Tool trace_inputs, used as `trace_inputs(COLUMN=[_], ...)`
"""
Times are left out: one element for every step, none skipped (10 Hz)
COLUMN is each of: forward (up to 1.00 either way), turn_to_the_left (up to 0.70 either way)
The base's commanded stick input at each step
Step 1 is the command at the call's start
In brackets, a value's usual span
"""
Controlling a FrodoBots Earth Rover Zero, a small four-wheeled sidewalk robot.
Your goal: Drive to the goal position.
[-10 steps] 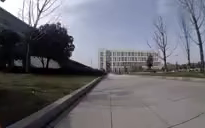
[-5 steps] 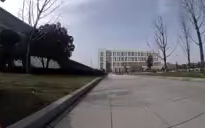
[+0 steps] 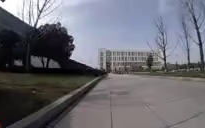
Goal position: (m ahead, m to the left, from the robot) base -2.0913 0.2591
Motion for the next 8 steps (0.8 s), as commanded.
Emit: trace_inputs(forward=[0.00,0.00,0.00,0.00,0.00,0.00,-0.15,-0.70], turn_to_the_left=[0.00,0.00,0.00,0.00,0.00,0.00,0.00,0.00])
